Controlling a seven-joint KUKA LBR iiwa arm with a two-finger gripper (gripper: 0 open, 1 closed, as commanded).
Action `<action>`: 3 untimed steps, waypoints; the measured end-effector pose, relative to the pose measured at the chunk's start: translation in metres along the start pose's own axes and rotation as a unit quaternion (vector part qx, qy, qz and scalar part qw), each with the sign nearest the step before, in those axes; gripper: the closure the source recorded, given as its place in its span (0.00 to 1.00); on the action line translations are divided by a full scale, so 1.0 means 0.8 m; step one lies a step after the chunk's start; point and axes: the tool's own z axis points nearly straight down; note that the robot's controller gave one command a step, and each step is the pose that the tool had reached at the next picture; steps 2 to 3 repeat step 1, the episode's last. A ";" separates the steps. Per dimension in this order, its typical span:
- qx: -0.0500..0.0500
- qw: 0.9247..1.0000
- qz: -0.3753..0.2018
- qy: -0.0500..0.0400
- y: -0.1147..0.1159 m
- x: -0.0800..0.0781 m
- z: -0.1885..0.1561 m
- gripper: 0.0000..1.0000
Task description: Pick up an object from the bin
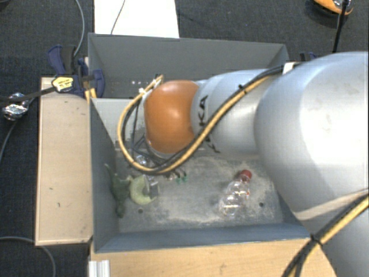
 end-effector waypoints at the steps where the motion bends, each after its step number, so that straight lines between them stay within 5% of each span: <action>1: 0.000 1.000 0.001 0.000 0.000 0.000 0.000 1.00; 3: 0.000 1.000 0.001 0.000 0.000 0.000 0.000 1.00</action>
Offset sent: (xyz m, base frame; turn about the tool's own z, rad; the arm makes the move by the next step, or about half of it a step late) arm 0.0074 0.0019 -0.0031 -0.0289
